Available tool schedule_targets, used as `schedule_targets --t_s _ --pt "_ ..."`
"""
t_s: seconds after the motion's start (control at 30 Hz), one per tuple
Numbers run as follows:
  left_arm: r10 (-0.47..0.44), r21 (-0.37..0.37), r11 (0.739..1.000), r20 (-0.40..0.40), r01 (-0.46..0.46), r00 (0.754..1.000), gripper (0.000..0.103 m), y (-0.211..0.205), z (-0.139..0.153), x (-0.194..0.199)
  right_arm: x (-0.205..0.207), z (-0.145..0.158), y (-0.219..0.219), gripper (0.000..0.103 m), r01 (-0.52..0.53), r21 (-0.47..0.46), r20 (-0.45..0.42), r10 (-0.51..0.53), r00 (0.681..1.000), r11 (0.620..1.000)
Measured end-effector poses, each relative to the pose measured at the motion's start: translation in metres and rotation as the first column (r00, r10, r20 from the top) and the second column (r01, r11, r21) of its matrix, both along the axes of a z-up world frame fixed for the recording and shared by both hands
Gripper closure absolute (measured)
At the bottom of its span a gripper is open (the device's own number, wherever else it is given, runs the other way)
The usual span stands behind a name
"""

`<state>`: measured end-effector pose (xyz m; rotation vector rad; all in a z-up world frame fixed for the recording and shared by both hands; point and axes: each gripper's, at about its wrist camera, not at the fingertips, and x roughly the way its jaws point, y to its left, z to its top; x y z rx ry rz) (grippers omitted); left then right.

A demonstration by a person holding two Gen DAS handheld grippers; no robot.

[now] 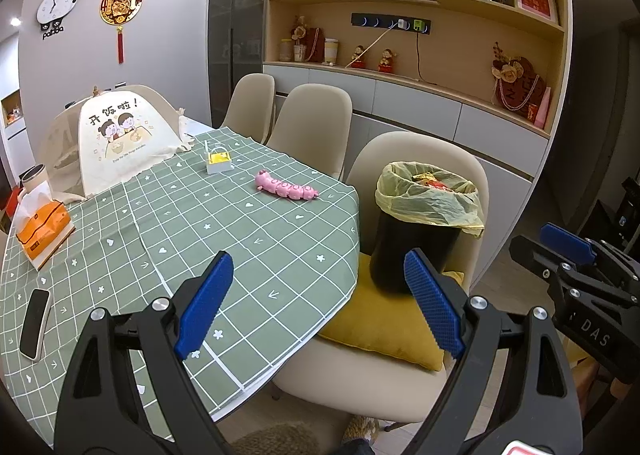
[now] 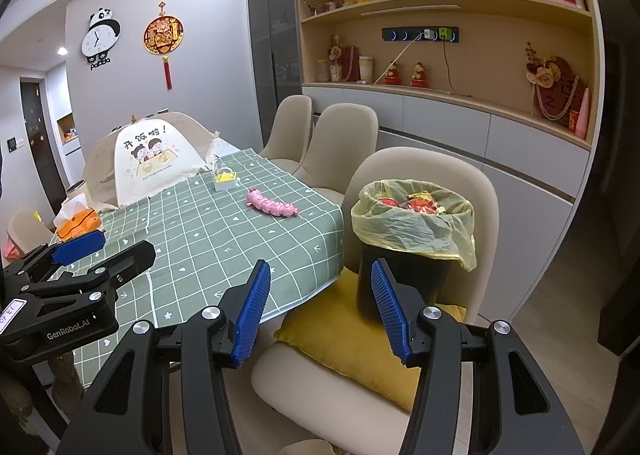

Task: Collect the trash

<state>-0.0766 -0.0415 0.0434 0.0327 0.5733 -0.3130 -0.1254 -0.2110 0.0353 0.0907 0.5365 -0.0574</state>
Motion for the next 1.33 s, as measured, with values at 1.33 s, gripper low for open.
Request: schedule_targets --t_s 1.33 --pt "0.312 0.035 0.95 -0.194 -0.311 0.93 0.02 0.119 -0.075 0.099 0.084 -0.031 0.043 0.053 -0.119 -0.007 -0.114 0.118 0.986 0.993"
